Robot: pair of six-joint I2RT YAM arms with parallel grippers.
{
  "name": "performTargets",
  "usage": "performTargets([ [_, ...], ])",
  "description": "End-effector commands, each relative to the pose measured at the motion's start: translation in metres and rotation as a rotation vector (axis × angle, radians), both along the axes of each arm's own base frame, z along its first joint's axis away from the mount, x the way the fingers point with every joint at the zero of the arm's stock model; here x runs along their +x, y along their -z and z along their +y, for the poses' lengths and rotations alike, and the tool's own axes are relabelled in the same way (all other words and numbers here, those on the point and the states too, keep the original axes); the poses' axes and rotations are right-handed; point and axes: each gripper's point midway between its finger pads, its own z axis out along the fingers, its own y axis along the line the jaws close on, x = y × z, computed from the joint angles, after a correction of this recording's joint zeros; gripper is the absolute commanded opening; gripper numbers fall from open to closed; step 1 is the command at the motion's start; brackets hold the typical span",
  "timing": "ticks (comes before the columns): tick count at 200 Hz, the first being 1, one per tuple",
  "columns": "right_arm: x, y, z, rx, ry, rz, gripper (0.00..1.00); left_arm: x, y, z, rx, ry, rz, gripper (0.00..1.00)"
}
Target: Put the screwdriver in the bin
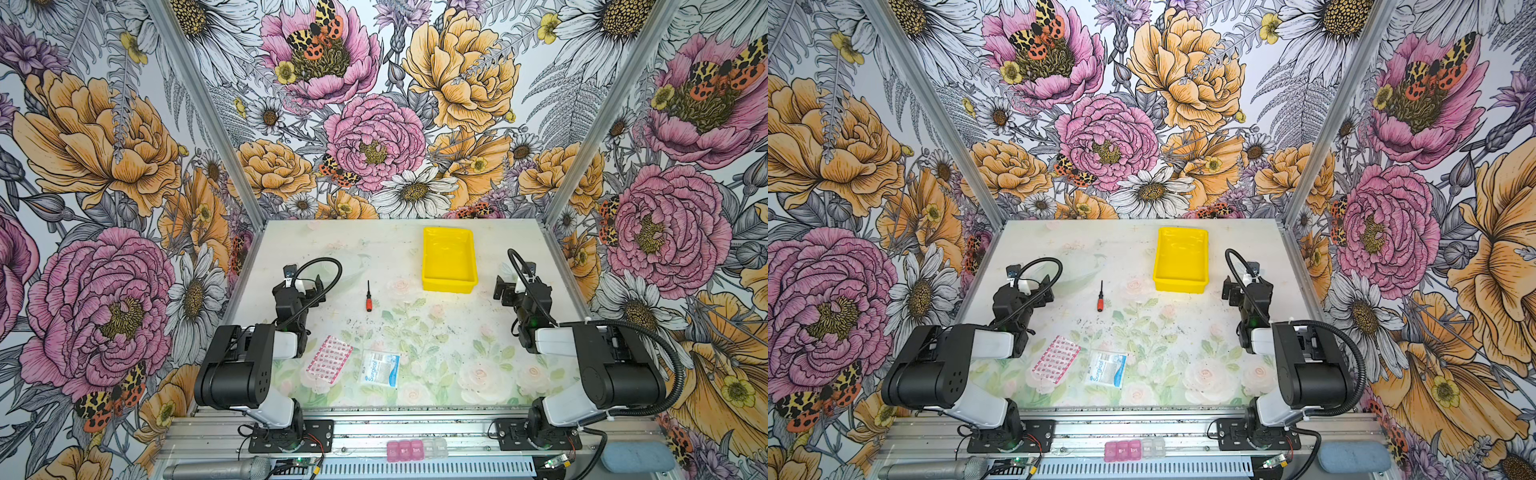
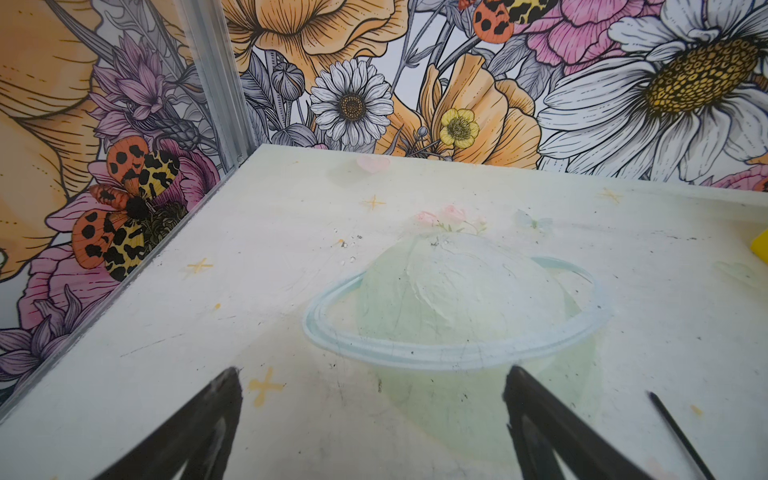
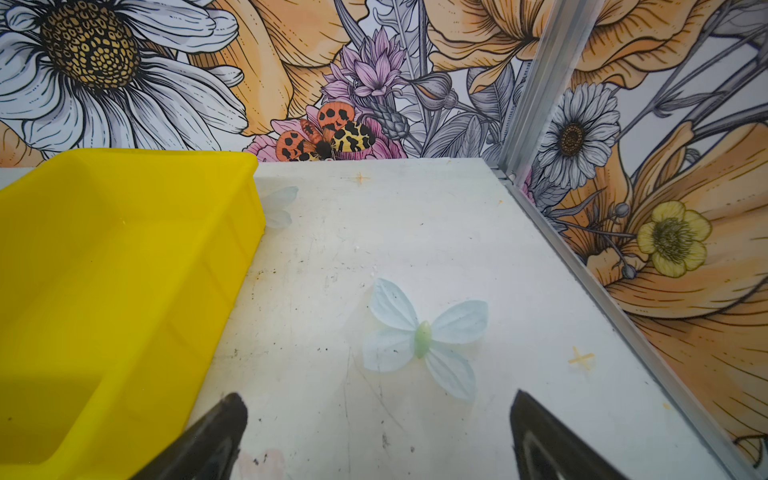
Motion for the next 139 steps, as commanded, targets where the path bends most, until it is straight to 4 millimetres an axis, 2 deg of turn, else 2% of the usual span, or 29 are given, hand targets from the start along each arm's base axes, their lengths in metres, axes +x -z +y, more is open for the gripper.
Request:
performTargets([
  [1,0.001,-0.022,-0.006,-0.003,0.052,-0.041,1.00,0.004,-0.021,-0.002,0.008,0.004,-0.034,0.98],
  [39,-0.007,-0.032,-0.005,0.010,0.052,-0.021,1.00,-0.002,-0.032,0.002,0.001,-0.017,-0.004,0.99],
  [78,-0.018,-0.033,-0.008,0.025,0.096,0.099,0.99,-0.012,-0.033,0.004,-0.018,-0.033,0.068,0.99],
  [120,-0.037,-0.048,0.002,0.029,0.118,0.157,0.99,-0.025,-0.037,0.002,-0.068,-0.046,0.129,0.99],
  [139,-0.050,-0.053,-0.003,0.072,0.193,0.195,0.99,-0.030,-0.038,0.000,-0.104,-0.052,0.173,0.99],
])
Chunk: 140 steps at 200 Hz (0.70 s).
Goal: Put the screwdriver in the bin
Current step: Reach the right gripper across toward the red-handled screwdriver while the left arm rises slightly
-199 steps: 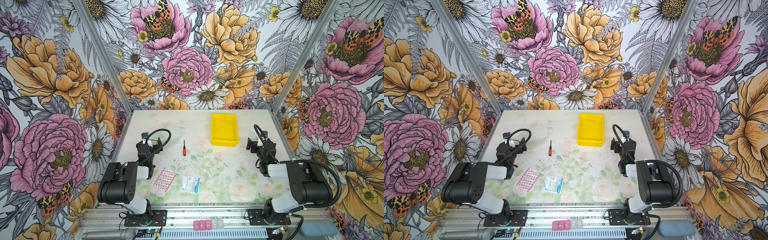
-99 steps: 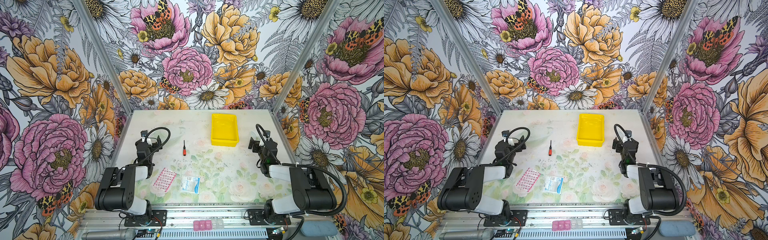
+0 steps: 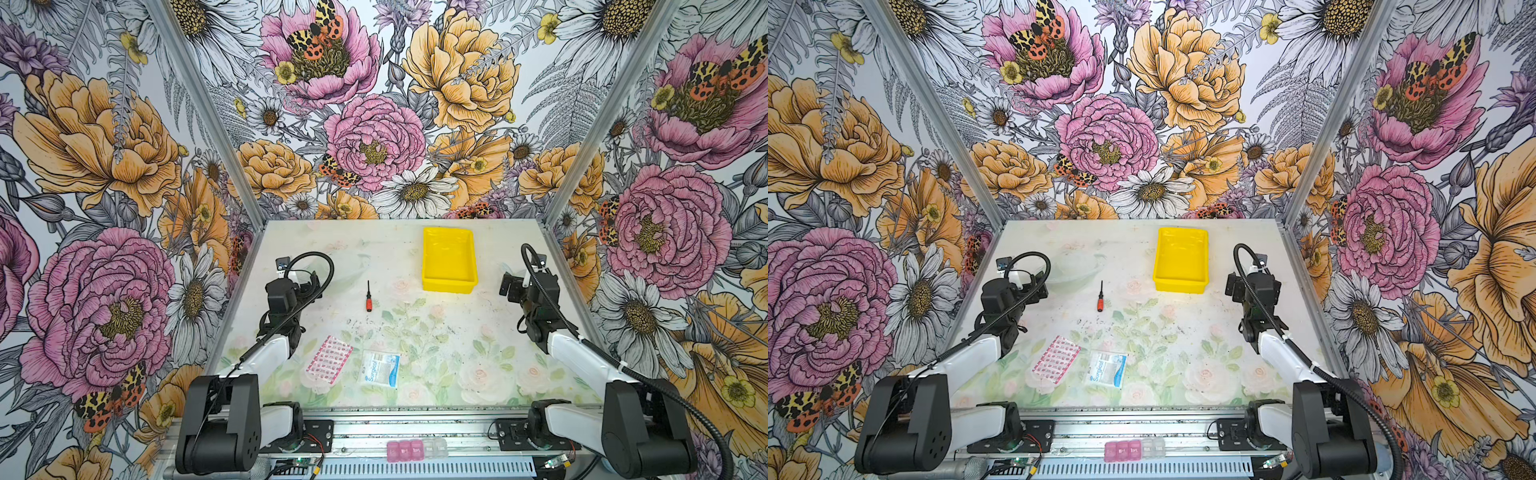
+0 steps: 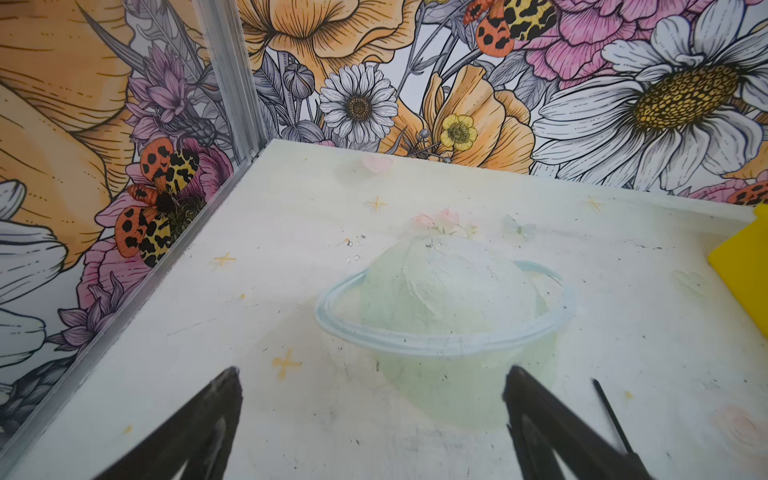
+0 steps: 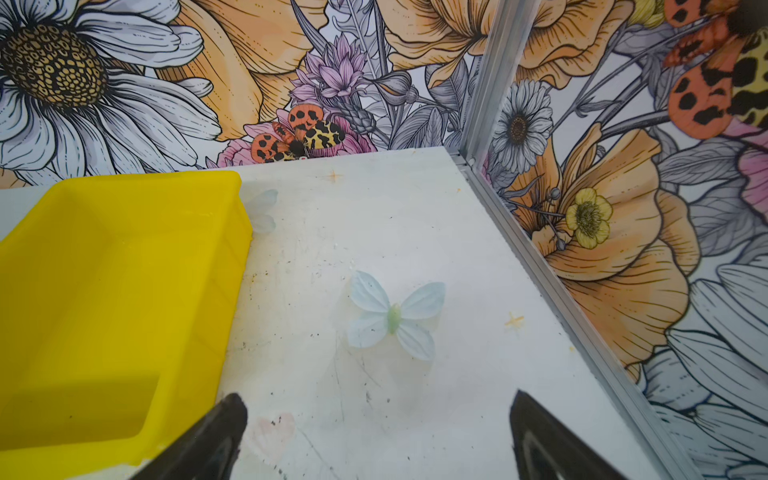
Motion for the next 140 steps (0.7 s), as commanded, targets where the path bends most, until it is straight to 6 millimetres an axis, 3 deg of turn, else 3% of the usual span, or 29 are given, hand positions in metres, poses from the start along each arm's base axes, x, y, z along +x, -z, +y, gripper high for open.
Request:
performTargets([
  [1,-0.019,-0.002,-0.009,0.042,0.114,0.081,1.00,-0.008,0.001,-0.002,-0.053,-0.025,0.078,0.99],
  [52,-0.045,-0.026,0.008,0.246,0.166,0.124,0.99,-0.022,-0.012,-0.019,-0.107,0.004,0.135,0.99],
  [77,-0.055,-0.022,0.024,0.371,0.179,0.204,0.99,-0.028,-0.010,-0.030,-0.160,0.016,0.193,0.99],
  [104,-0.061,-0.015,0.062,0.461,0.120,0.302,0.99,-0.035,-0.009,-0.040,-0.214,0.037,0.218,0.99],
  [140,-0.062,-0.032,0.123,0.461,0.001,0.326,1.00,-0.045,-0.008,-0.048,-0.267,0.049,0.235,0.99],
])
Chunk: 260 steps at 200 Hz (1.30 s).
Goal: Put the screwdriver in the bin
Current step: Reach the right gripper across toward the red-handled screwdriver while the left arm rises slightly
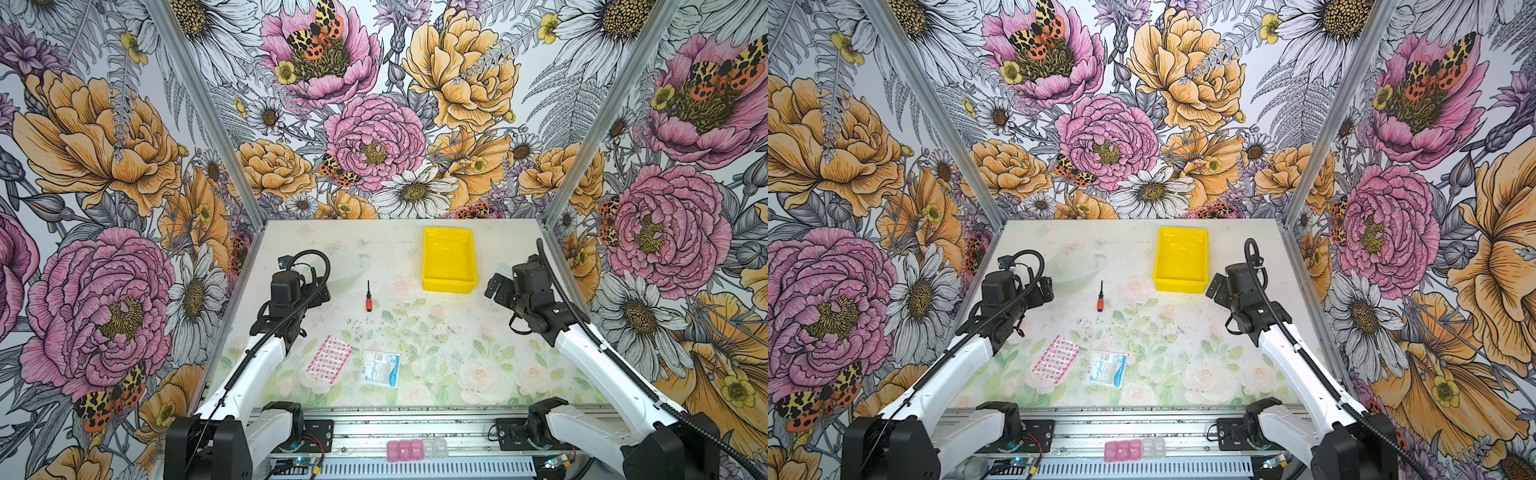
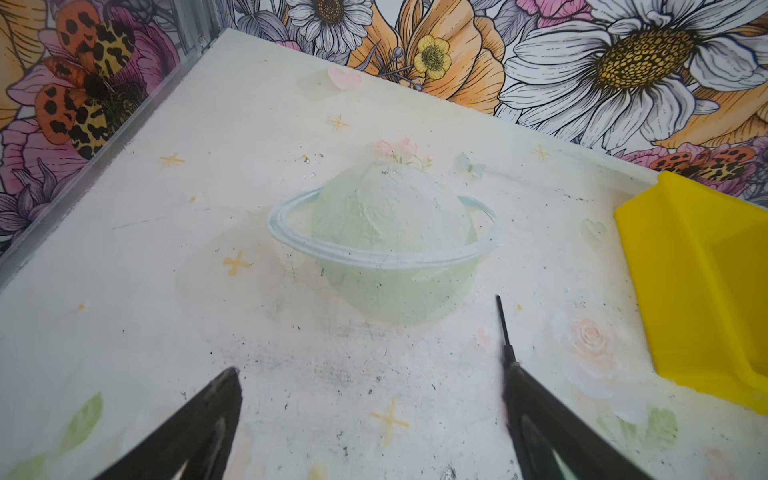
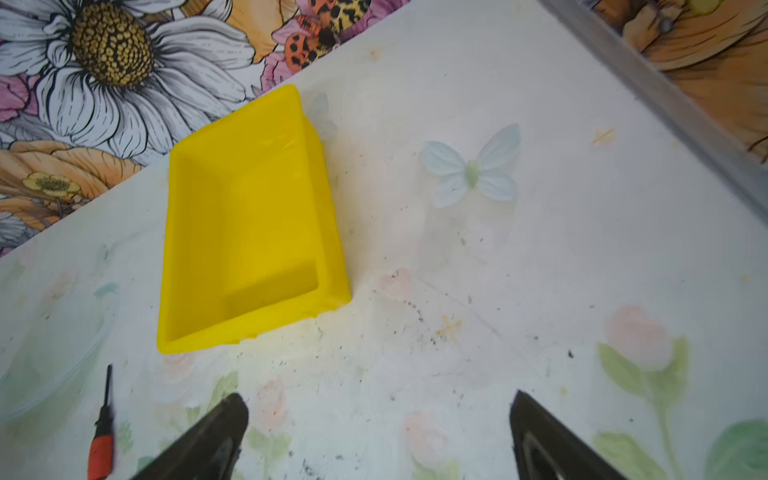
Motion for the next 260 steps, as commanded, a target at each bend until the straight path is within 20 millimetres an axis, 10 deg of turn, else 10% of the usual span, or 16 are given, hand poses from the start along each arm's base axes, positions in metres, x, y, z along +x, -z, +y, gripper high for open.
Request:
performTargets([
  [1,-0.005,-0.012,0.034,0.050,-0.030,0.033,1.00,-0.009,0.001,-0.010,-0.070,0.013,0.032,0.99],
  [151,0.053,0.017,0.282,-0.054,-0.565,0.166,0.99,-0.031,0.021,-0.015,-0.173,-0.009,0.135,0.99],
  [260,0.067,0.089,0.351,-0.096,-0.703,0.242,1.00,-0.039,0.036,-0.017,-0.196,-0.027,0.165,0.99],
])
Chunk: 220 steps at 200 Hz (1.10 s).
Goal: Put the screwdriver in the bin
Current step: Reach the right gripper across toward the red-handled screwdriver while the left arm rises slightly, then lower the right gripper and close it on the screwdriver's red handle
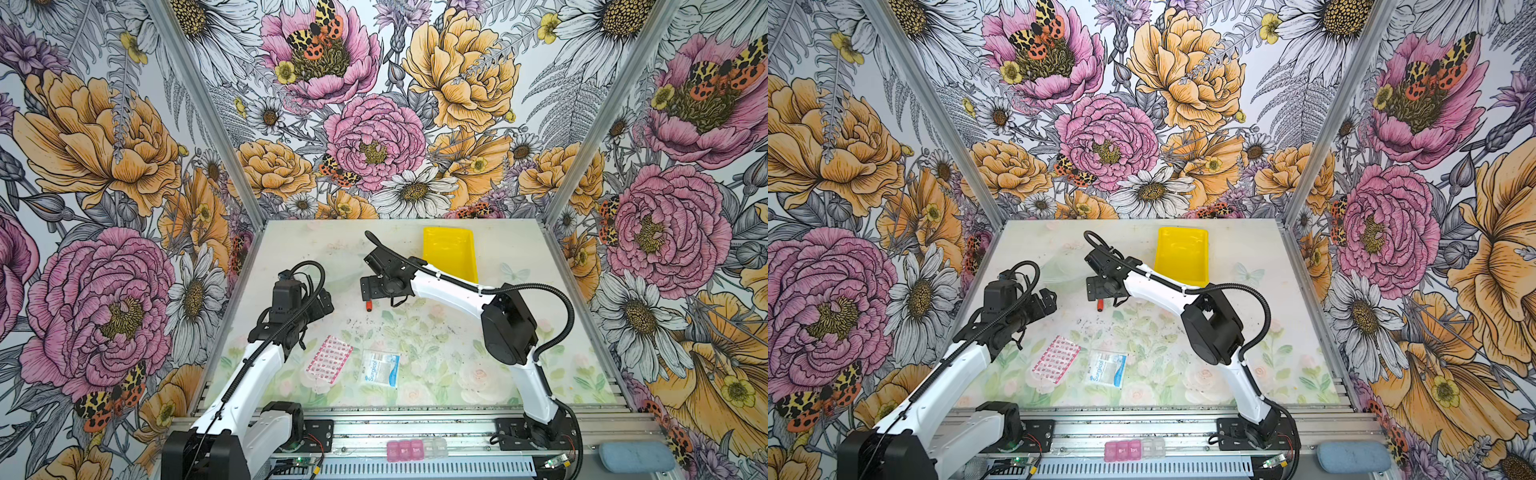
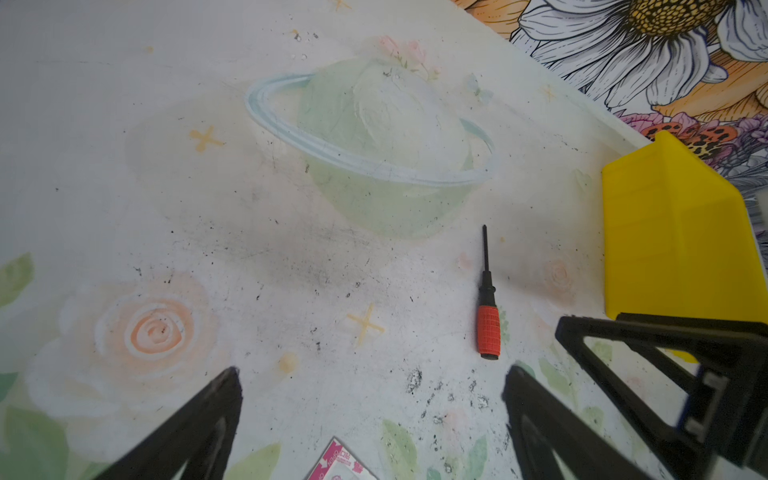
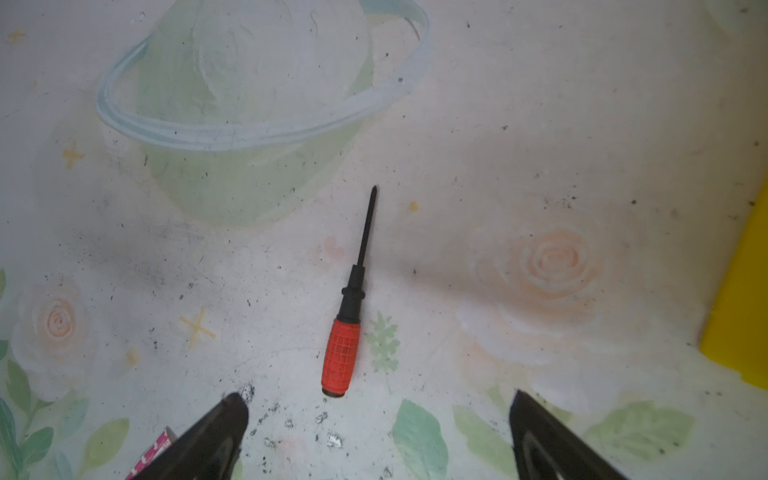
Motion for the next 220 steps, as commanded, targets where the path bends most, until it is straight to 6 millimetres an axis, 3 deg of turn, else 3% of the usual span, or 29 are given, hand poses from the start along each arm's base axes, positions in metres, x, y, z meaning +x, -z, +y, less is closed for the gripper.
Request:
performTargets([
  [1,-0.001,0.007,0.018,0.005,-0.046,-0.001,1.00,-0.004,0.001,-0.003,-0.022,-0.002,-0.001,0.99],
  [39,-0.001,0.030,0.025,-0.018,-0.051,0.022,0.95,-0.007,0.001,-0.003,-0.028,-0.006,-0.006,0.99],
  [64,0.001,0.042,0.024,-0.037,-0.048,0.029,0.83,-0.010,0.003,-0.003,-0.033,-0.009,-0.001,0.99],
  [161,-0.002,0.069,0.019,-0.092,-0.064,0.053,0.60,-0.010,0.004,-0.003,-0.030,-0.007,0.000,0.99],
  [220,-0.003,0.079,0.017,-0.110,-0.065,0.065,0.30,-0.011,0.004,-0.002,-0.024,-0.005,0.006,0.99],
])
